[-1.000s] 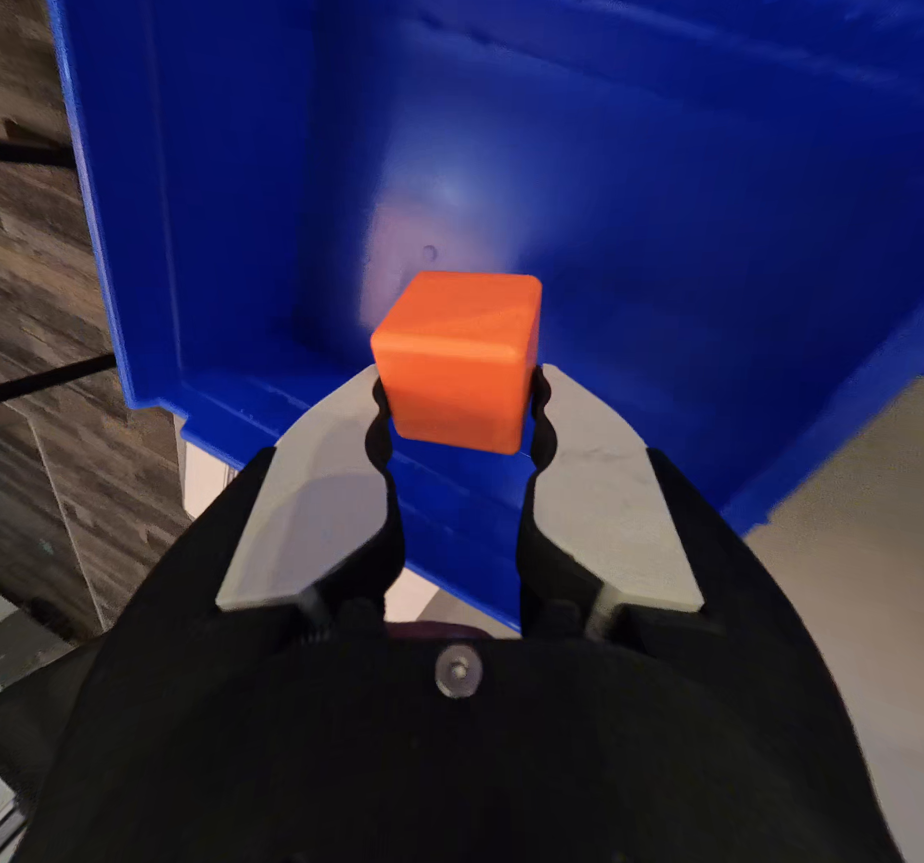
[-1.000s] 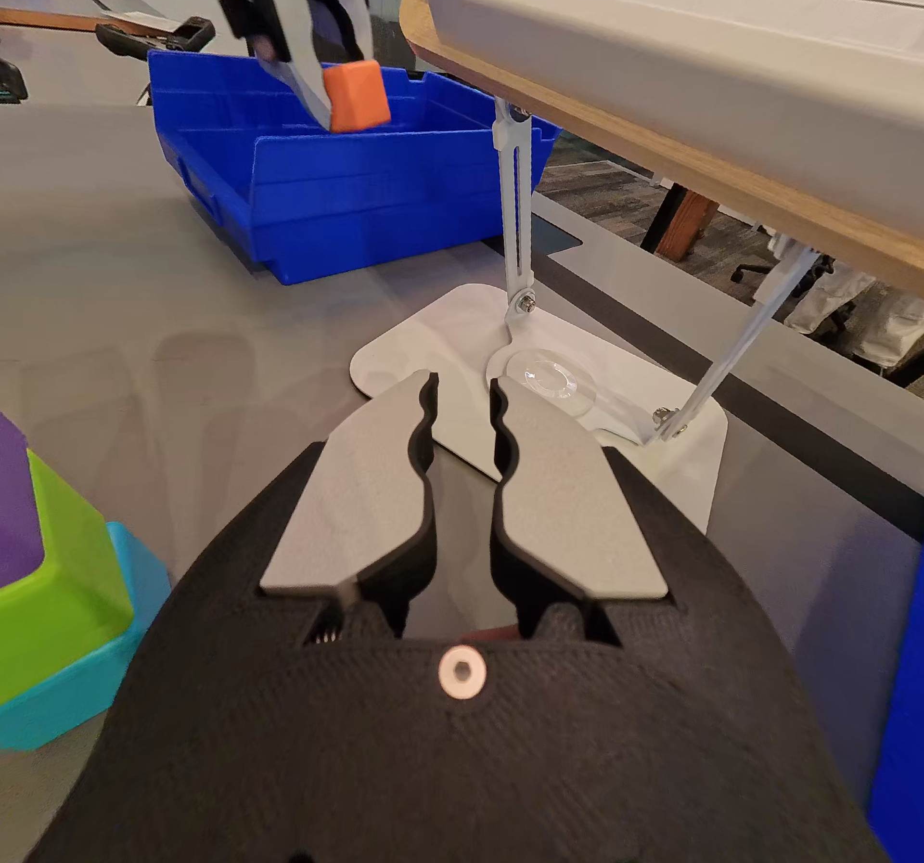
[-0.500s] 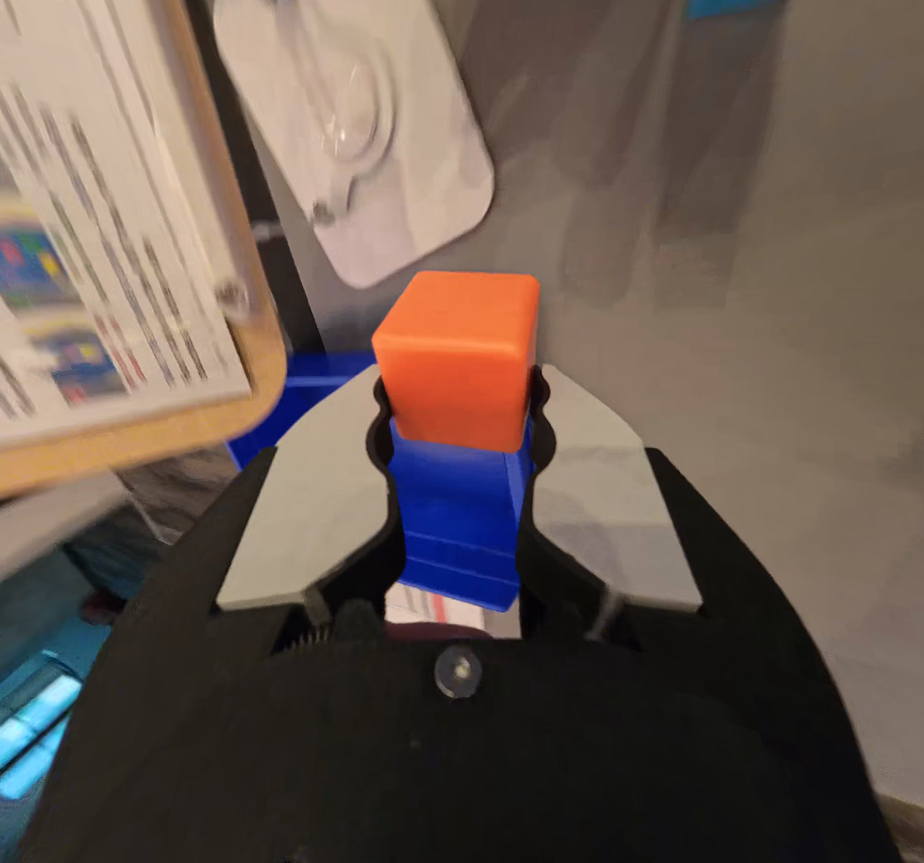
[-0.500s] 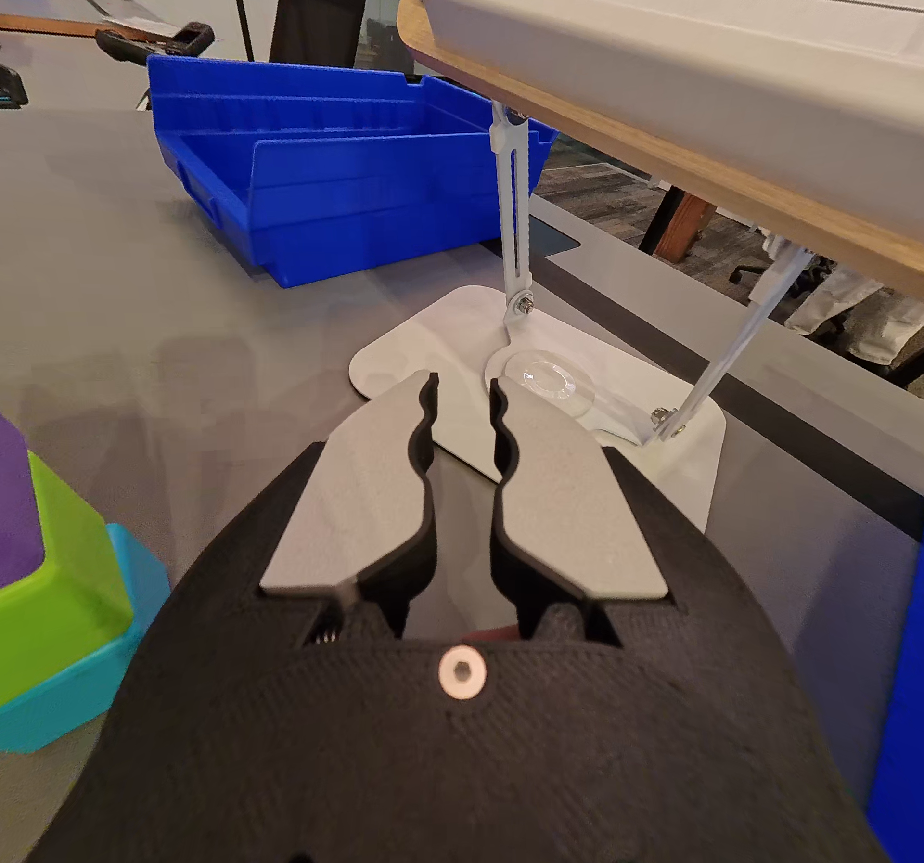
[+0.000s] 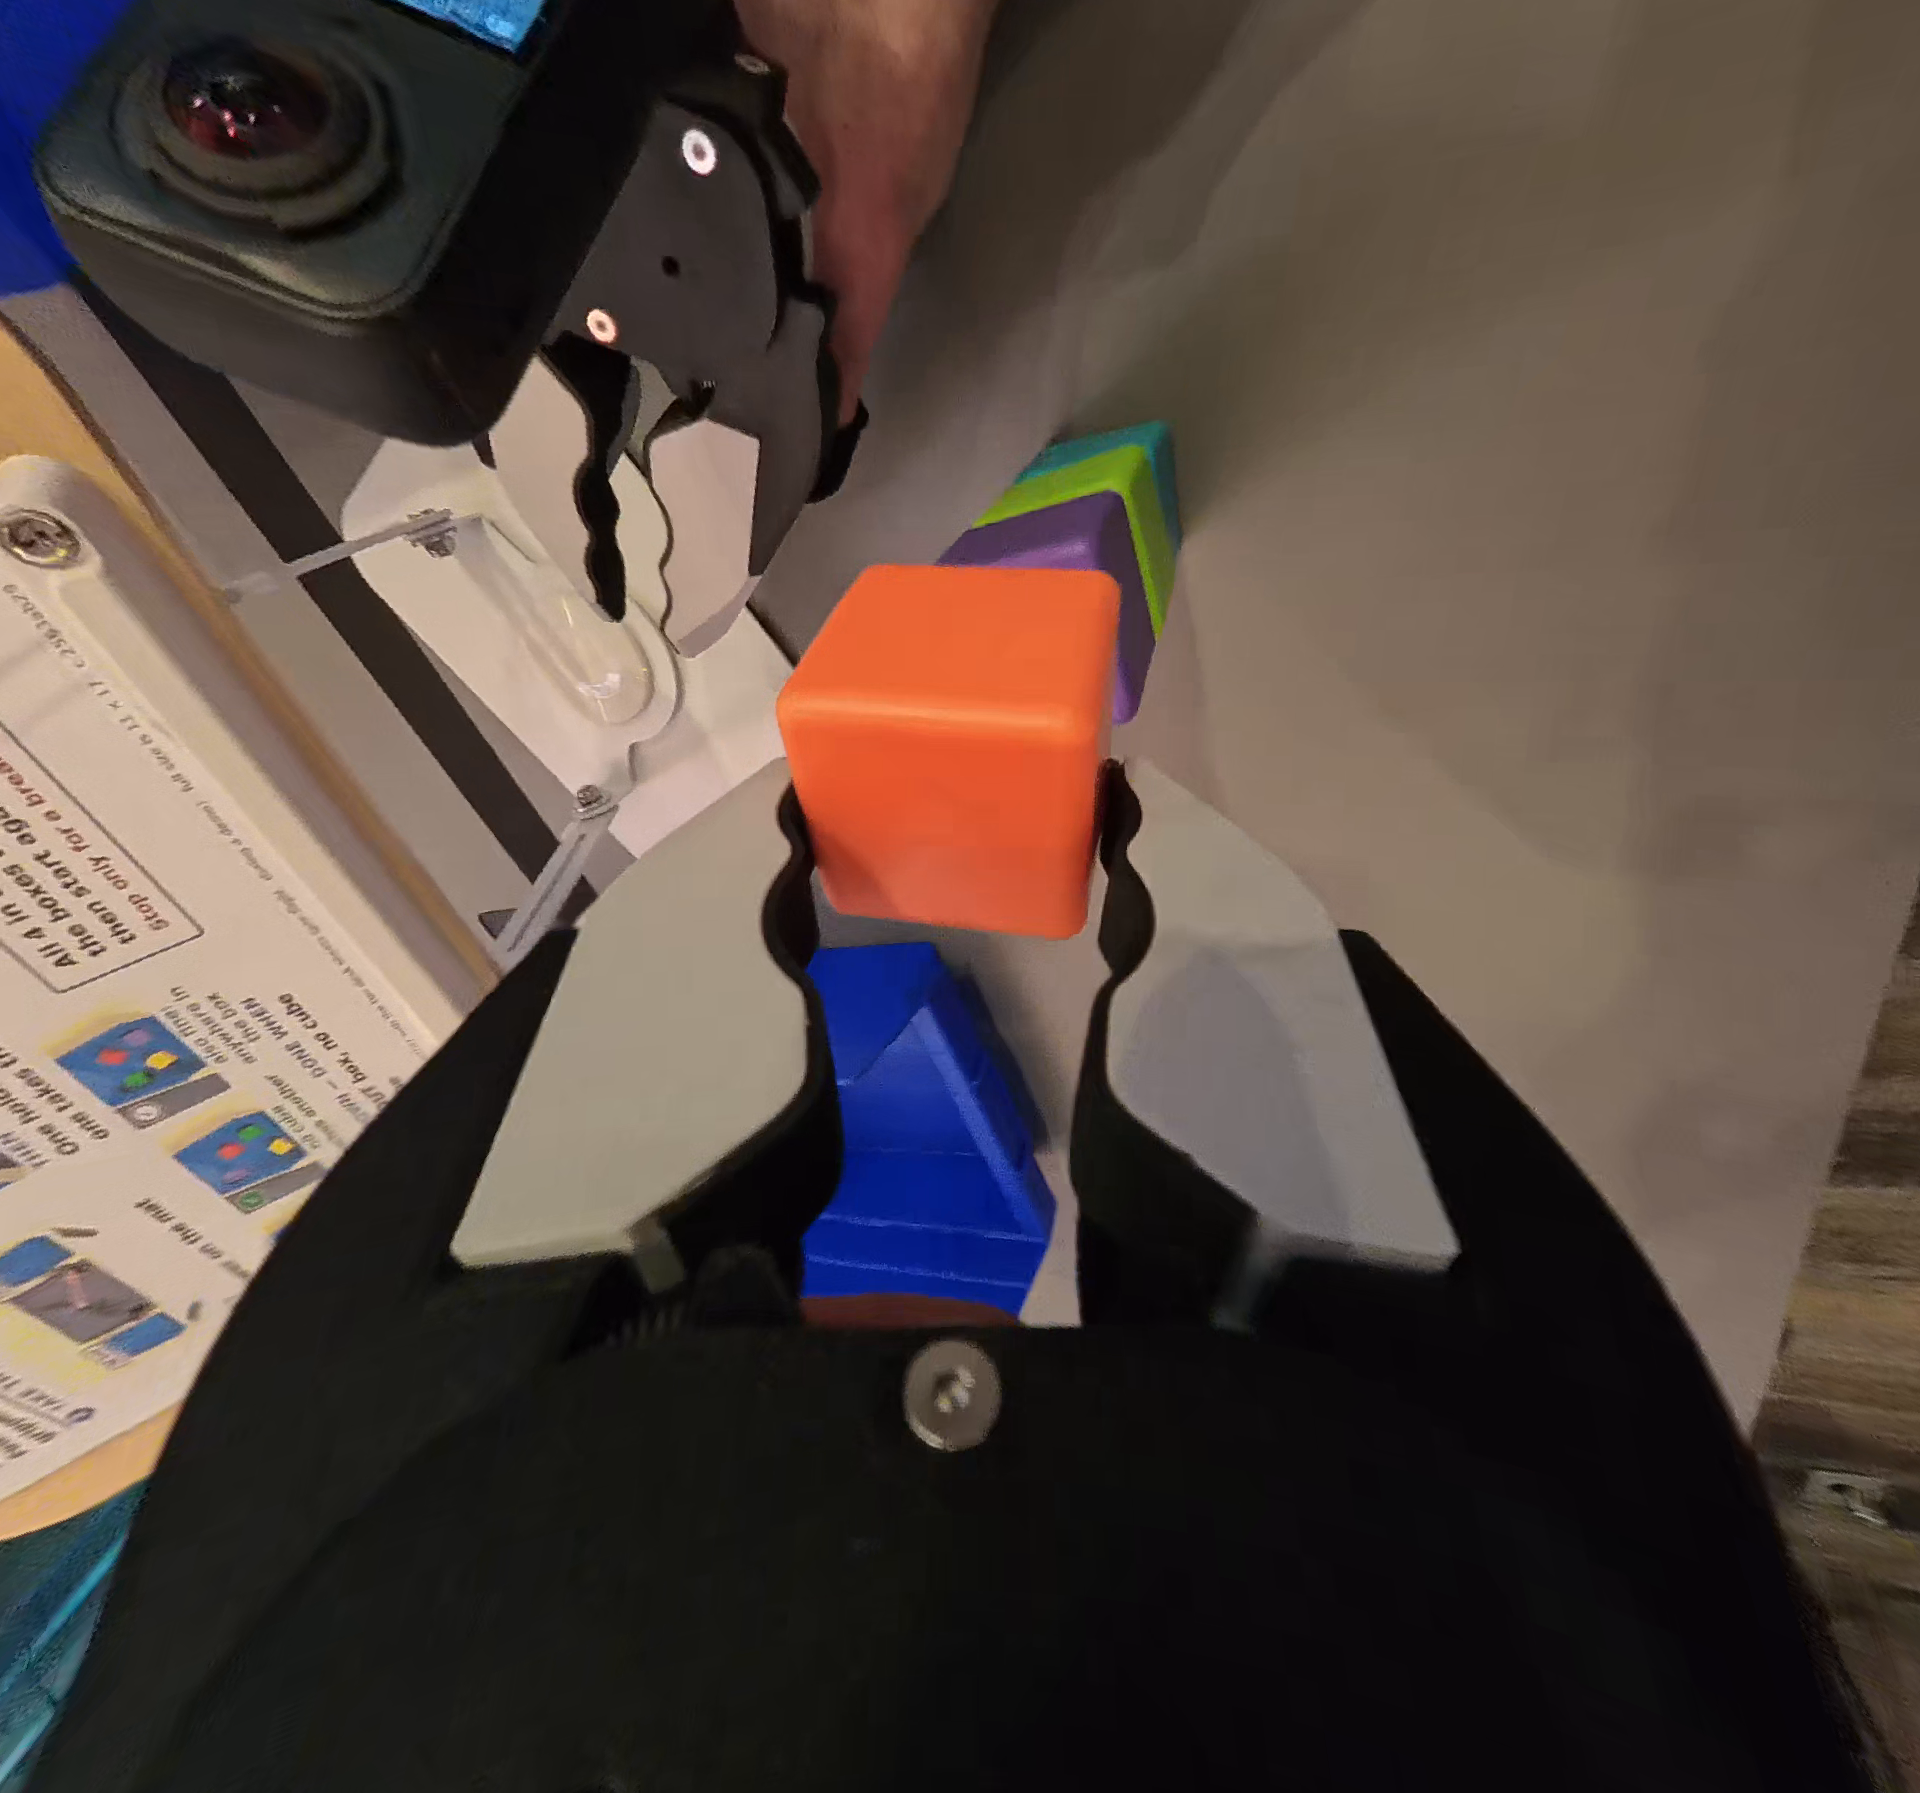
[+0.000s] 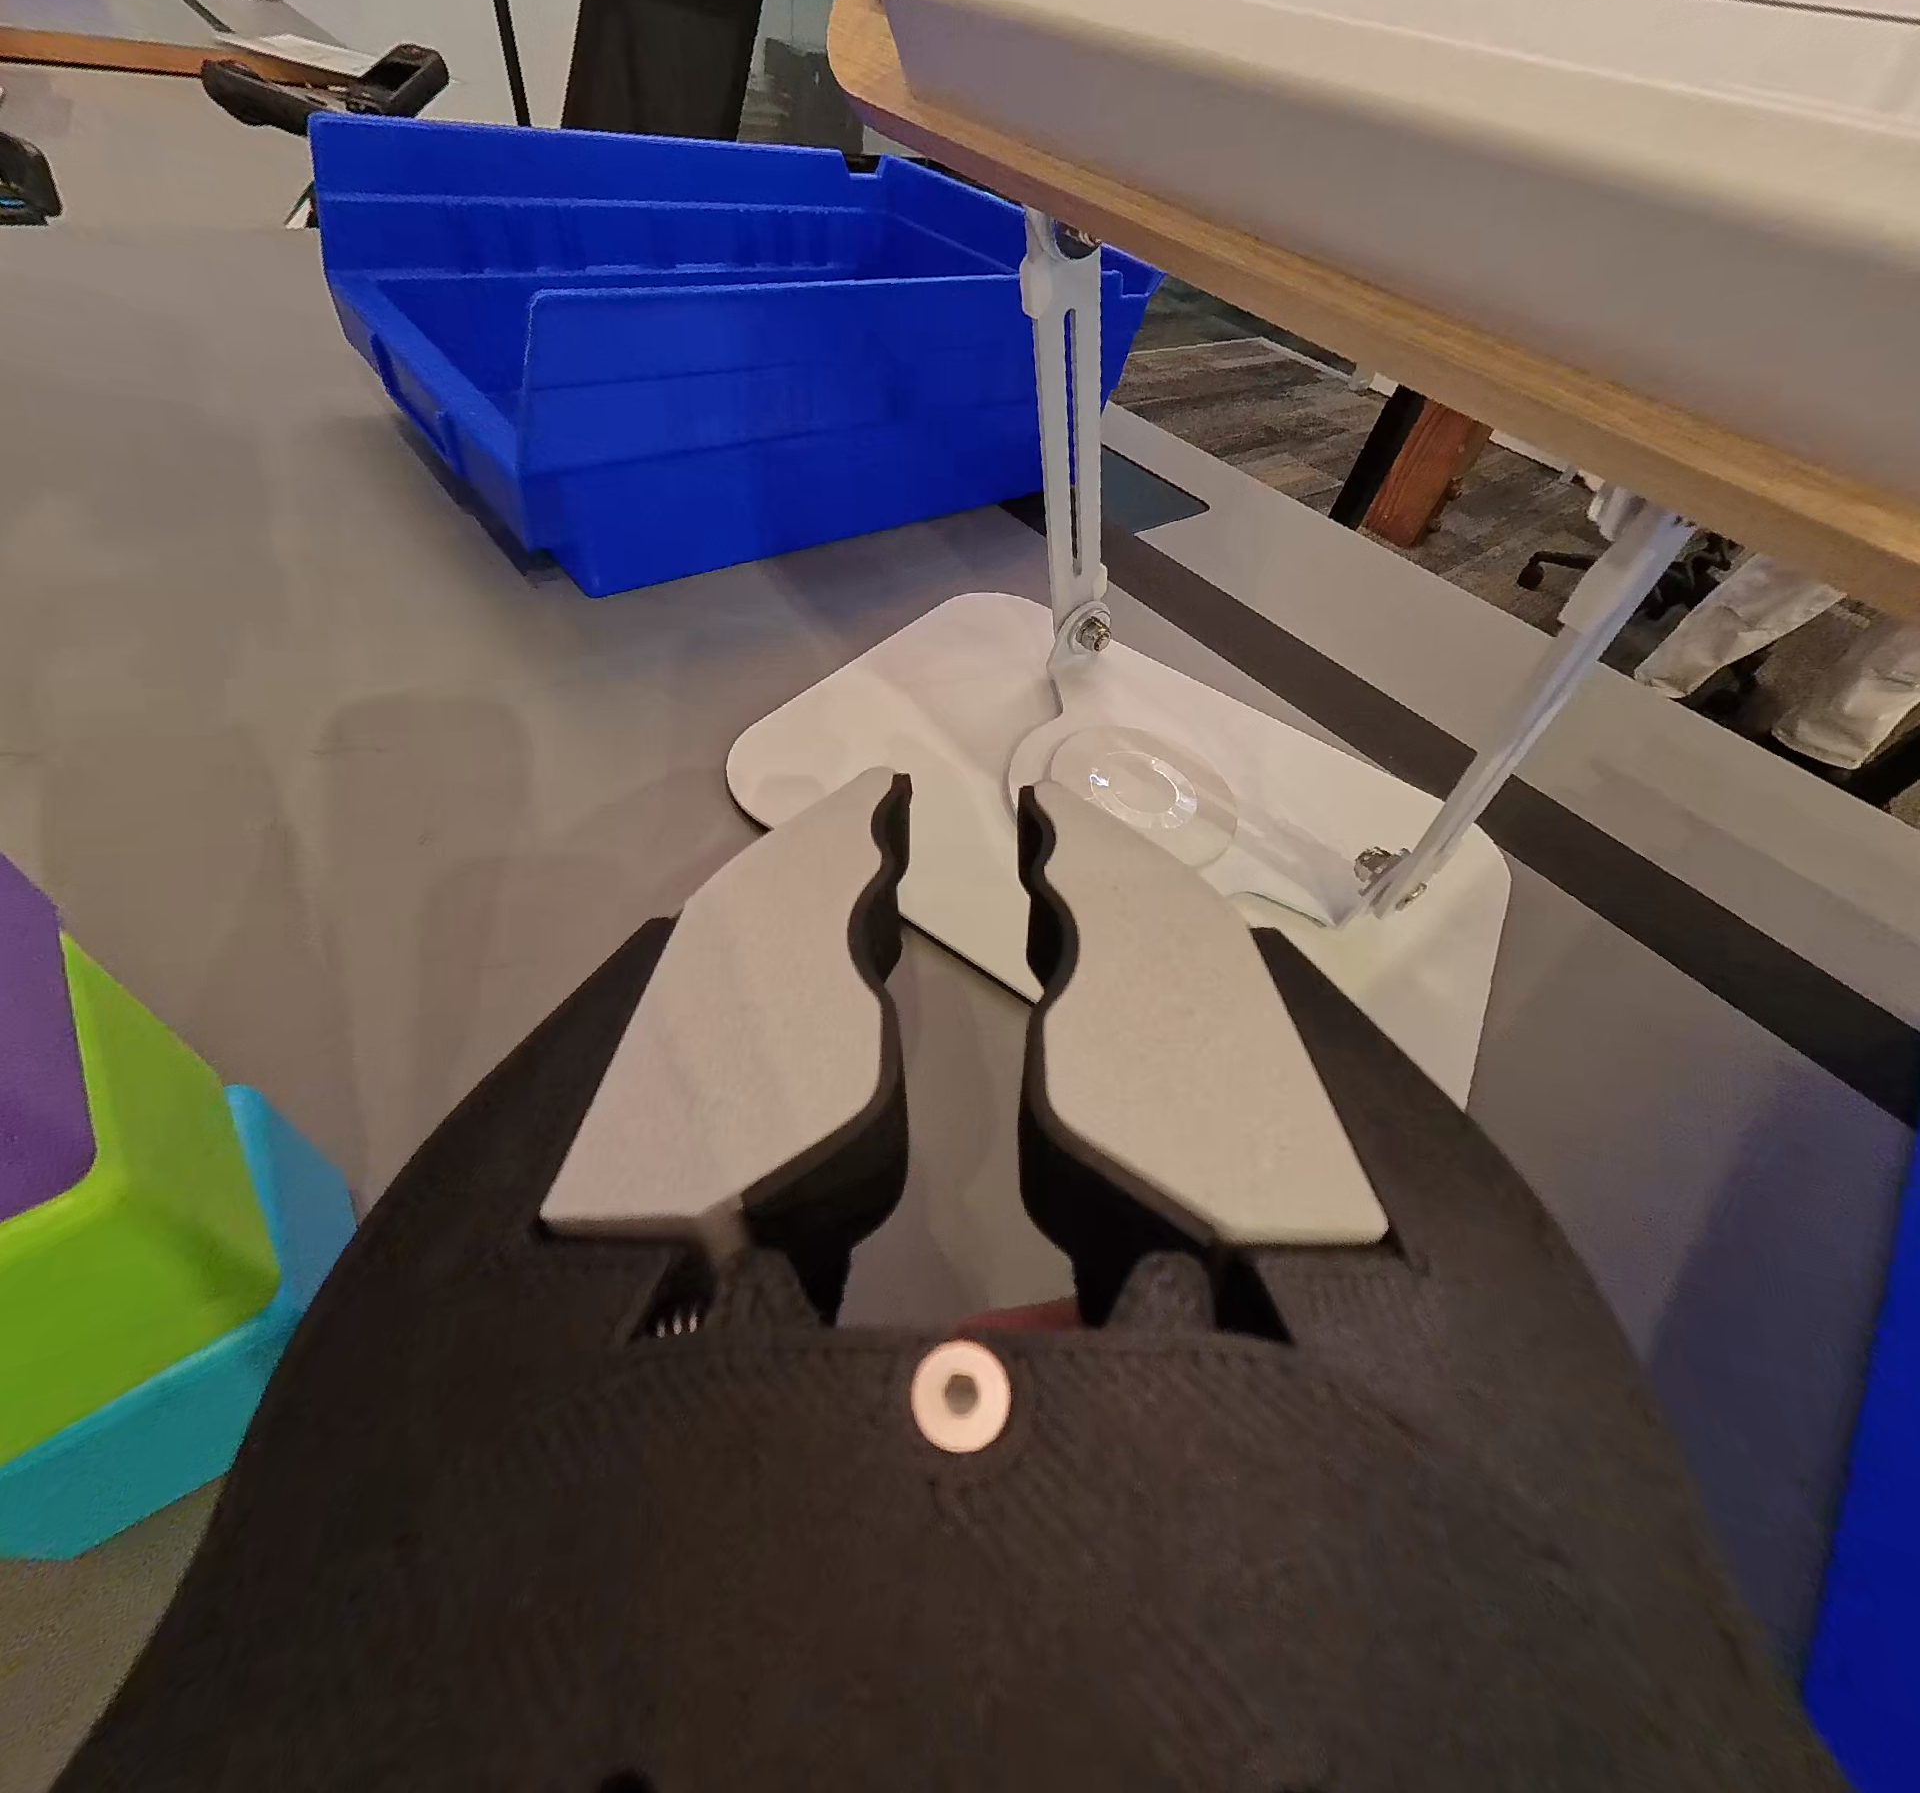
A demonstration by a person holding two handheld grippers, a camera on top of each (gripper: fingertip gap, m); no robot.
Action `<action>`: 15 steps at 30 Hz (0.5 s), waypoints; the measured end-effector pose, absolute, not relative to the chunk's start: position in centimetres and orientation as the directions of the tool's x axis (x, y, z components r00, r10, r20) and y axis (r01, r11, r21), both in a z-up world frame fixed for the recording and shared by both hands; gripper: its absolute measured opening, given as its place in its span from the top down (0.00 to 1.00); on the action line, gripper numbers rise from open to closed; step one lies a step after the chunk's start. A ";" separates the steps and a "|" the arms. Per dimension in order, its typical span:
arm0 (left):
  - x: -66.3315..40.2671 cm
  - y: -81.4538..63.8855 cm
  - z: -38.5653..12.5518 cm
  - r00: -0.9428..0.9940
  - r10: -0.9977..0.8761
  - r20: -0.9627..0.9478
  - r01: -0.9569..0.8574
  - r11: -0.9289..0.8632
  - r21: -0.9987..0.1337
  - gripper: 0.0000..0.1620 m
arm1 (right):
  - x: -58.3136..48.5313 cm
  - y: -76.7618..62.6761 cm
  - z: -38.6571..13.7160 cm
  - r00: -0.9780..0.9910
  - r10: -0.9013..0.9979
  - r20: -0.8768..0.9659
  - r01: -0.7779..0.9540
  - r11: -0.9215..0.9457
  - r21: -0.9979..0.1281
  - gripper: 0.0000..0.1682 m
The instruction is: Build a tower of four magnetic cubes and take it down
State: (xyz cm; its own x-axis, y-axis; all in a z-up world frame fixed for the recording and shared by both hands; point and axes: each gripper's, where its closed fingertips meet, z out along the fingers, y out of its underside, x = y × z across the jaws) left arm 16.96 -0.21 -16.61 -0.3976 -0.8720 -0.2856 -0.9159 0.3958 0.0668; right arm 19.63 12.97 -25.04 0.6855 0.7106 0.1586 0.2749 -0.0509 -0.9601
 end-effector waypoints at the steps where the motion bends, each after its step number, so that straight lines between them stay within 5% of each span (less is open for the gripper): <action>1: 17.0 -0.2 -16.8 -0.378 -0.882 -0.279 -0.925 0.374 0.073 0.68 | 19.6 13.0 -25.0 0.686 0.711 0.158 0.275 -0.052 -0.960 0.88; 15: 16.1 -0.3 -19.8 -0.231 -0.942 -0.243 -0.969 0.201 0.142 0.68 | 19.6 12.9 -25.1 0.685 0.709 0.166 0.281 -0.047 -0.959 0.88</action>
State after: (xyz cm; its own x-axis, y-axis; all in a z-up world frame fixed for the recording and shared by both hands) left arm 16.09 -0.34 -19.80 -0.2310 -0.9422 -0.2426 -0.9693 0.2012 0.1416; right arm 19.58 12.94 -25.07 0.6853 0.7091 0.1660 0.2807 -0.0468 -0.9587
